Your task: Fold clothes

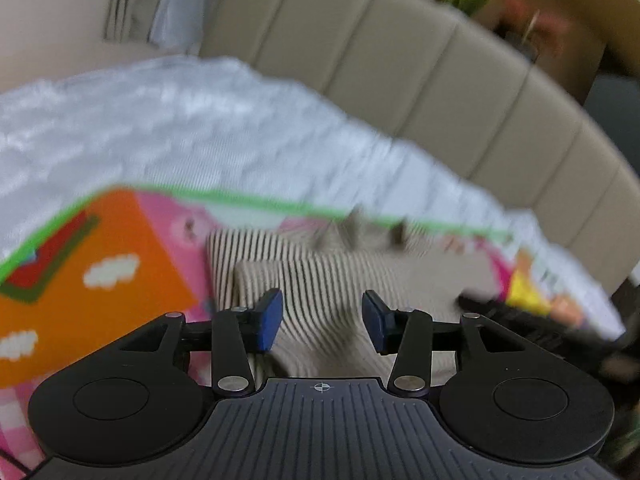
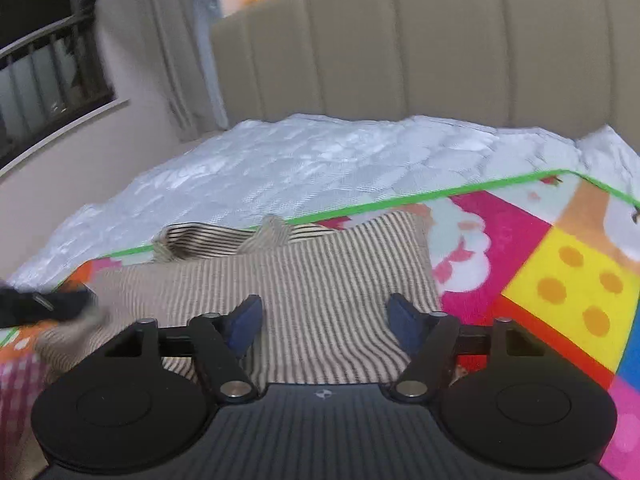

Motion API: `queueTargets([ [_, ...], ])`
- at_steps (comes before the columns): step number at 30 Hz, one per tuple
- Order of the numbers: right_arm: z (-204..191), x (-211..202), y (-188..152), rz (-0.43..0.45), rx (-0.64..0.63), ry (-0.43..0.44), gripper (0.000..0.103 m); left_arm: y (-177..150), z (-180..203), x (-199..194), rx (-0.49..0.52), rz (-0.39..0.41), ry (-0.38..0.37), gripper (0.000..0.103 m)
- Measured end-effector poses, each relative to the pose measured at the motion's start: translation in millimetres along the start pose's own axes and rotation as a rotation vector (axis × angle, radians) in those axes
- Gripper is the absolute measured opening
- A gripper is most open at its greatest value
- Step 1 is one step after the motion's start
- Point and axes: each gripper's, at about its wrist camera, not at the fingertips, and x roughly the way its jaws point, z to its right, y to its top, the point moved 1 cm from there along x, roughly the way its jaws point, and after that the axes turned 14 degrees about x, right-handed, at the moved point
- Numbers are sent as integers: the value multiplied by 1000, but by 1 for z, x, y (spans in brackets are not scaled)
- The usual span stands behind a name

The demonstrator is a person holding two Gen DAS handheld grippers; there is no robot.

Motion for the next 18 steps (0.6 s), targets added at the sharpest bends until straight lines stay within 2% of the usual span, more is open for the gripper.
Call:
queueTargets([
  [2, -2, 1, -3, -5, -20, 11, 89, -2, 2, 4, 35, -11, 5, 48],
  [4, -3, 1, -4, -12, -25, 21, 92, -5, 4, 9, 70, -22, 11, 48],
  [6, -1, 3, -4, -27, -10, 44, 102, -6, 8, 11, 111, -26, 19, 48],
  [7, -2, 3, -4, -37, -5, 51, 103, -7, 10, 12, 126, -28, 22, 48],
  [15, -10, 0, -8, -78, -71, 23, 103, -2, 1, 12, 48, -37, -15, 49],
  [17, -12, -10, -3, -20, -66, 23, 102, 0, -1, 11, 31, -37, -22, 49],
  [18, -14, -17, 0, 21, -65, 23, 95, 1, -3, 9, 17, -35, -26, 49],
])
